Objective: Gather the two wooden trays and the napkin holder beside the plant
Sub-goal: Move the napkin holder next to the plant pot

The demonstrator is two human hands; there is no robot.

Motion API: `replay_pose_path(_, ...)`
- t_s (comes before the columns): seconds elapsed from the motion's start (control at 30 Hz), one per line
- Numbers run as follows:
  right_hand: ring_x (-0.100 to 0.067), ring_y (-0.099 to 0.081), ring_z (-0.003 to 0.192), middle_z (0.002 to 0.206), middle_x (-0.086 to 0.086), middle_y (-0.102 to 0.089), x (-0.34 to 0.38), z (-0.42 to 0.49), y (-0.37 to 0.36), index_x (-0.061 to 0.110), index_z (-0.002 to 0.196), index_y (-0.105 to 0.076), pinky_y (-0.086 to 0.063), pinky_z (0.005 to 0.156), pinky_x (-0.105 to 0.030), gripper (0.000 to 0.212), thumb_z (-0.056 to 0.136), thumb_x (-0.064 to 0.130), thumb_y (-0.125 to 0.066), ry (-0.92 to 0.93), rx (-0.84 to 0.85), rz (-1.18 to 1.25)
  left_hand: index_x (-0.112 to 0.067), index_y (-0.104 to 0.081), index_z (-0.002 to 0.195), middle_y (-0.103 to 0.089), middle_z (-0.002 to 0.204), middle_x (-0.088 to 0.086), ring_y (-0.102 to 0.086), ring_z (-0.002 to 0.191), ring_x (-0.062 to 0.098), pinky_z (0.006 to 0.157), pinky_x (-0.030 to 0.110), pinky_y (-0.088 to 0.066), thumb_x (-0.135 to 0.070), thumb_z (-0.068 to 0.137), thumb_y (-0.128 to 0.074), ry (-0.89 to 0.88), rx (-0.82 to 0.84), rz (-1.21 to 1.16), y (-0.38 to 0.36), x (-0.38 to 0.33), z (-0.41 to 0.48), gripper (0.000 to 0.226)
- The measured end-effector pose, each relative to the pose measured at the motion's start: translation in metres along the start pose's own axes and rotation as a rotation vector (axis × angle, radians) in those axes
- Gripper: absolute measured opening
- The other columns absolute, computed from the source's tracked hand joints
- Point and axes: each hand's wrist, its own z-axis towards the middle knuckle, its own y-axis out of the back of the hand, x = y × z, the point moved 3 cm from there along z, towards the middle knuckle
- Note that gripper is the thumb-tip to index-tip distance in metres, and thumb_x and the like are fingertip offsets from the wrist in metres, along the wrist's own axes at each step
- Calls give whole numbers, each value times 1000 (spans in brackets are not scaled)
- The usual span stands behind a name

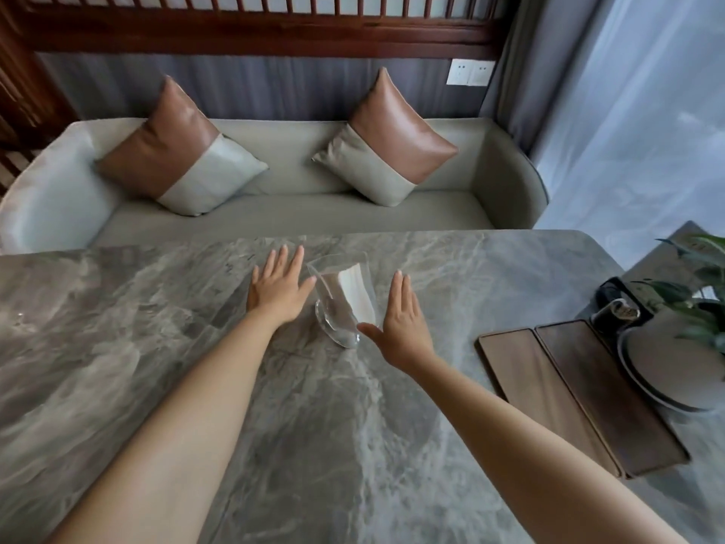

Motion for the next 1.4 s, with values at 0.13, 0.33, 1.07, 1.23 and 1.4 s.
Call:
replay_pose_path(0.13, -23, 14, 145, 157, -11, 18, 8, 9, -22, 7, 142, 21, 0, 120, -34, 96, 88, 46, -48, -35, 26, 5, -27, -1, 151, 3, 162, 3, 0, 149, 21, 121, 43, -5, -44, 100, -24, 5, 66, -87, -20, 7, 18, 59)
replay_pose_path(0.33, -24, -3, 146, 159, -9, 4, 17, 17, -30, 6, 144, 15, -13, 117, -31, 91, 90, 39, -50, -74, 11, 80, -25, -6, 151, -15, 160, 7, -20, 146, 28, 119, 42, -20, -42, 100, -26, 9, 61, -289, -33, 1, 41, 58)
replay_pose_path(1.07, -30, -41, 126, 141, -18, -39, -33, -63, 18, 7, 143, -15, -35, 102, -34, 75, 85, 18, -62, -134, -62, 320, -5, -27, 141, -51, 135, 19, -50, 122, 35, 96, 38, -41, -31, 96, -43, 69, 100, -648, -26, -80, -41, 54)
replay_pose_path(1.23, -30, -45, 122, 134, -17, -47, -65, -110, 63, 7, 140, -23, -36, 96, -31, 71, 83, 16, -64, -141, -153, 354, -3, -27, 139, -54, 131, 21, -52, 118, 36, 91, 37, -42, -31, 97, -43, -22, 90, -640, -15, -136, -76, 54)
replay_pose_path(1.4, -29, -46, 122, 136, -14, -47, -107, -156, 105, 8, 140, -25, -36, 96, -29, 75, 80, 16, -68, -166, -252, 353, 0, -30, 136, -54, 130, 24, -51, 120, 38, 94, 38, -41, -28, 97, -45, -109, 74, -663, -8, -203, -112, 51)
